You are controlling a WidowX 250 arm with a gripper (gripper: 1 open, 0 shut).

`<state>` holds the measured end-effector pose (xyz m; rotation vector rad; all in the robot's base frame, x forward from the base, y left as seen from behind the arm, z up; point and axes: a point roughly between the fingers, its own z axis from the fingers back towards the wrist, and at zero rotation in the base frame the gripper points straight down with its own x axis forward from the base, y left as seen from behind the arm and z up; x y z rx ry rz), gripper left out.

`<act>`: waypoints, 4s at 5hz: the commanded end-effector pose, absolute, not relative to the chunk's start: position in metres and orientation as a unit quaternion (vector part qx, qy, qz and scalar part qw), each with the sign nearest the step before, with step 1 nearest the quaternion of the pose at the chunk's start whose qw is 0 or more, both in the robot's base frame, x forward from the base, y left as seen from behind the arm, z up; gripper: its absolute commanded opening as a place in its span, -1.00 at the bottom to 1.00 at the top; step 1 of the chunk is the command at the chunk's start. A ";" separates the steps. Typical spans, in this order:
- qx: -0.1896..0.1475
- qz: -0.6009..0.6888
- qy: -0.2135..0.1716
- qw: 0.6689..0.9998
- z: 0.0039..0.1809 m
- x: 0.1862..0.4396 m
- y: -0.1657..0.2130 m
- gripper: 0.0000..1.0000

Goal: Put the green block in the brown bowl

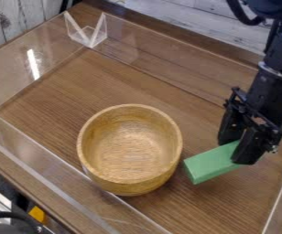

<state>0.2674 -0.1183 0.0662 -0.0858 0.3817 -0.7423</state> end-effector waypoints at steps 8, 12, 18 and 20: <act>-0.071 -0.248 0.114 0.959 0.093 0.260 -0.109 -1.00; -0.068 -0.253 0.084 0.962 0.104 0.235 -0.091 -1.00; -0.017 -0.347 0.122 0.930 0.071 0.223 -0.051 1.00; 0.010 -0.444 0.121 0.888 0.049 0.206 -0.067 -1.00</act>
